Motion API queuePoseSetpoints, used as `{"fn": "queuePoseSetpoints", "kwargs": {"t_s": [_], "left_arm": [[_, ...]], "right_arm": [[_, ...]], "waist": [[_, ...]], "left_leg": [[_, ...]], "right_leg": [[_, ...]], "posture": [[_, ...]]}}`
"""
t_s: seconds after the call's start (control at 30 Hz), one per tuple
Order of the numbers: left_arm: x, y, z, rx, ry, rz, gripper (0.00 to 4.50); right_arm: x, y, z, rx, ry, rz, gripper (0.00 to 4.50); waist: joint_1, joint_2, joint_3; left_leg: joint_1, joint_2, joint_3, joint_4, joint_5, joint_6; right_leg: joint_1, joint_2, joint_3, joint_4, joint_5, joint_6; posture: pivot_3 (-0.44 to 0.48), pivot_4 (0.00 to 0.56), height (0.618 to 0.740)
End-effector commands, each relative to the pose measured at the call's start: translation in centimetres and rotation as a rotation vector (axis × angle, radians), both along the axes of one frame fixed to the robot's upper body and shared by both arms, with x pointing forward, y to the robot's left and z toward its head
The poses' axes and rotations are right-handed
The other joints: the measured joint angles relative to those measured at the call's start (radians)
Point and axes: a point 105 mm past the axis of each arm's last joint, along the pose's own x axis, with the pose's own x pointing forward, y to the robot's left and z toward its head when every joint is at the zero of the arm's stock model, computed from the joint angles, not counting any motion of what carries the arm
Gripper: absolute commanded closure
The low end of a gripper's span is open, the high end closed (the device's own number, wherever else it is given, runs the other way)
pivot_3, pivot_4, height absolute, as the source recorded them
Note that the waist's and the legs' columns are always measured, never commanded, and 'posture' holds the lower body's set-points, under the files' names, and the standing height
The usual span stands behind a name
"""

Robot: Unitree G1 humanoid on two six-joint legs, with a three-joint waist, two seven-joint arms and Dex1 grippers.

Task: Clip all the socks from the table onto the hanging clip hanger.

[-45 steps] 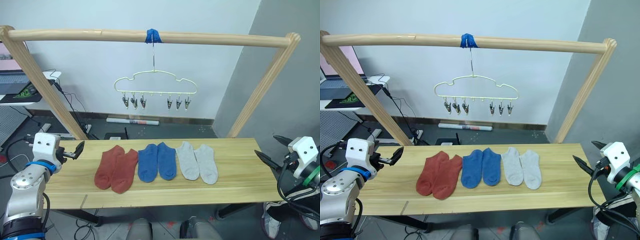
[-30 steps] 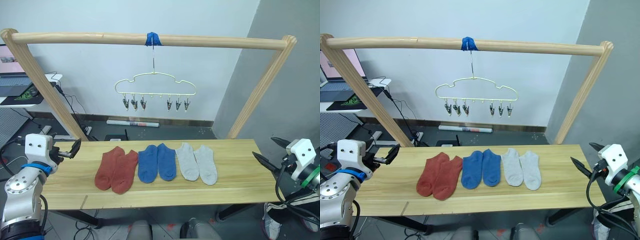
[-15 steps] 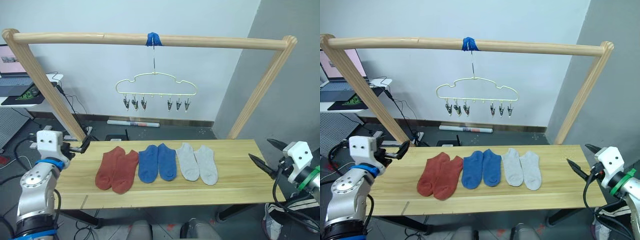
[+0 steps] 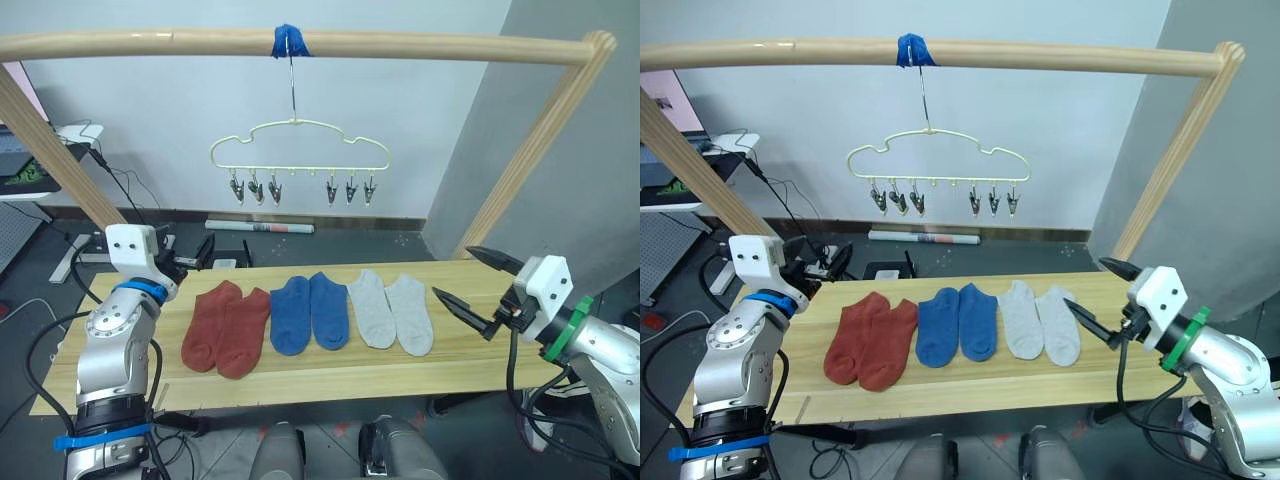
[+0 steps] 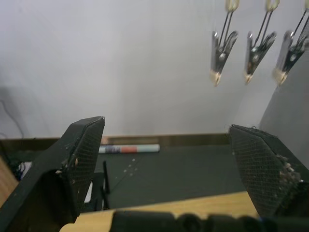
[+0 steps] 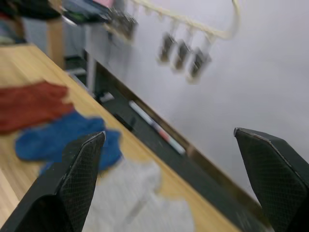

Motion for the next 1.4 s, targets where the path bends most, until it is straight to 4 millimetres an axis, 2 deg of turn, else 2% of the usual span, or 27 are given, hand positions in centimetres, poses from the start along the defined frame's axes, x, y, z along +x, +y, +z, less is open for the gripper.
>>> {"fn": "queuePoseSetpoints", "kwargs": {"t_s": [0.03, 0.13, 0.27, 0.5, 0.6, 0.67, 0.9, 1.17, 1.4], "left_arm": [[0.6, -1.2, 2.4, 0.005, -0.058, -0.062, 0.0], [0.7, -1.8, 3.2, 0.002, -0.071, -0.094, 0.0], [1.0, -3.2, 4.6, 0.007, -0.111, -0.148, 0.0], [1.3, -4.9, 8.3, 0.0, -0.258, -0.18, 0.0], [1.4, -5.0, 9.2, -0.014, -0.294, -0.165, 0.82], [1.6, -4.8, 9.2, -0.026, -0.293, -0.146, 1.36], [2.1, -4.7, 9.8, -0.026, -0.333, -0.113, 1.36], [2.3, -4.9, 11.8, -0.04, -0.421, -0.076, 1.36], [2.5, -5.3, 12.3, -0.066, -0.439, -0.091, 1.36]], "right_arm": [[-0.7, 2.4, 2.2, 0.03, -0.037, 0.106, 0.02], [-0.8, 3.0, 3.0, 0.045, -0.036, 0.123, 0.02], [-0.8, 3.8, 3.9, 0.064, -0.028, 0.148, 0.02], [-0.9, 4.2, 5.0, 0.074, -0.034, 0.158, 0.02], [-0.9, 4.3, 5.1, 0.077, -0.029, 0.158, 0.0], [-1.0, 4.3, 5.0, 0.075, -0.025, 0.16, 0.0], [-1.1, 4.4, 5.1, 0.081, -0.021, 0.154, 0.0], [-1.4, 4.4, 5.0, 0.088, -0.014, 0.149, 0.0], [-1.5, 4.4, 4.8, 0.094, -0.005, 0.142, 0.0]], "waist": [[0.002, -0.001, 0.03], [0.003, -0.001, 0.058], [0.002, -0.001, 0.097], [0.0, -0.001, 0.155], [-0.002, -0.001, 0.172], [-0.003, -0.001, 0.179], [-0.003, -0.001, 0.185], [-0.004, -0.004, 0.196], [-0.005, -0.004, 0.2]], "left_leg": [[0.0, 0.0, 0.0, 0.0, 0.0, 0.0], [-0.004, 0.0, 0.0, 0.0, 0.0, 0.0], [-0.018, 0.001, 0.0, 0.002, 0.0, 0.0], [-0.021, 0.001, 0.0, 0.002, 0.0, 0.0], [-0.022, 0.001, 0.0, 0.002, 0.0, -0.001], [-0.023, 0.001, 0.0, 0.002, 0.001, -0.002], [-0.035, 0.0, 0.001, 0.004, 0.002, -0.004], [-0.035, 0.0, 0.002, 0.004, 0.002, -0.004], [-0.035, 0.0, 0.002, 0.003, 0.002, -0.005]], "right_leg": [[0.0, 0.0, 0.0, 0.0, 0.0, 0.0], [-0.003, -0.001, 0.002, -0.001, 0.0, 0.0], [-0.015, -0.001, 0.003, -0.001, 0.0, 0.002], [-0.017, -0.005, 0.002, -0.001, -0.002, 0.004], [-0.018, -0.007, 0.002, 0.0, -0.002, 0.005], [-0.019, -0.007, 0.002, 0.0, -0.002, 0.006], [-0.032, -0.008, 0.001, 0.003, -0.002, 0.008], [-0.033, -0.009, 0.001, 0.004, -0.002, 0.009], [-0.034, -0.009, 0.001, 0.004, -0.002, 0.009]], "posture": [[-0.002, 0.327, 0.74], [-0.009, 0.355, 0.74], [-0.023, 0.408, 0.74], [-0.037, 0.45, 0.74], [-0.038, 0.458, 0.74], [-0.041, 0.46, 0.74], [-0.05, 0.463, 0.74], [-0.055, 0.468, 0.74], [-0.055, 0.469, 0.74]]}}
